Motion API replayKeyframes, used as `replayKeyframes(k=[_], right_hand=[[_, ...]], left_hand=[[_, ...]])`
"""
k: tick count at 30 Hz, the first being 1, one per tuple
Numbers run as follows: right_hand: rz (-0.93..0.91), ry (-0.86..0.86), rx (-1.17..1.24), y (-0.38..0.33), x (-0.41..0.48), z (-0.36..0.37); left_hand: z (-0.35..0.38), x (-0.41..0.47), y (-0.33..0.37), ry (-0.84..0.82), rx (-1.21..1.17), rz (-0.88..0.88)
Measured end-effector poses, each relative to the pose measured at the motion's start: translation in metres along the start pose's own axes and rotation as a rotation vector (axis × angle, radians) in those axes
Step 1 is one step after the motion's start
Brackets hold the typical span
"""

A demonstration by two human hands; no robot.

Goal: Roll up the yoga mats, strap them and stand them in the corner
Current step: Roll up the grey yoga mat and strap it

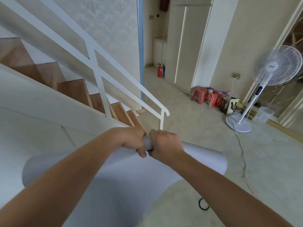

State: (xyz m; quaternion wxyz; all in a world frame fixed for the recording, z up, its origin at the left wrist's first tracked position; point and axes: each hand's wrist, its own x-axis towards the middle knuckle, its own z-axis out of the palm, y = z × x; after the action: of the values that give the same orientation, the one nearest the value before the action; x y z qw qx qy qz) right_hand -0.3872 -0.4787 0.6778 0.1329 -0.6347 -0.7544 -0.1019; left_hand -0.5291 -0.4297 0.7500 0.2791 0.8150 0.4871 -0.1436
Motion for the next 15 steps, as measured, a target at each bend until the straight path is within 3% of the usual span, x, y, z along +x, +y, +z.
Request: replayKeyframes(k=[3,5,7,9,12,14,15], right_hand=[[0.076,-0.360,0.215,0.003,0.015,-0.021],[0.087,-0.448,0.334,0.005,0.025,-0.027],[0.043,-0.398,0.298,0.003,0.024,-0.026],[-0.046,-0.100,0.080,0.002,0.017,-0.011],[-0.120,0.247,-0.146,-0.001,0.004,0.014],[-0.162,0.288,-0.087,-0.005,0.007,0.010],[-0.161,0.201,-0.033,-0.006,0.014,-0.001]], left_hand=[[0.014,-0.003,0.002,0.291,0.427,0.007],[0.034,0.000,0.002,0.527,0.671,0.015],[0.039,0.001,-0.001,0.599,0.604,-0.011],[0.031,-0.002,-0.006,0.547,0.415,-0.048],[0.002,-0.008,-0.013,0.253,0.043,-0.097],[-0.009,-0.013,-0.017,0.070,-0.095,-0.083],[-0.010,-0.016,-0.018,0.072,-0.076,-0.069]])
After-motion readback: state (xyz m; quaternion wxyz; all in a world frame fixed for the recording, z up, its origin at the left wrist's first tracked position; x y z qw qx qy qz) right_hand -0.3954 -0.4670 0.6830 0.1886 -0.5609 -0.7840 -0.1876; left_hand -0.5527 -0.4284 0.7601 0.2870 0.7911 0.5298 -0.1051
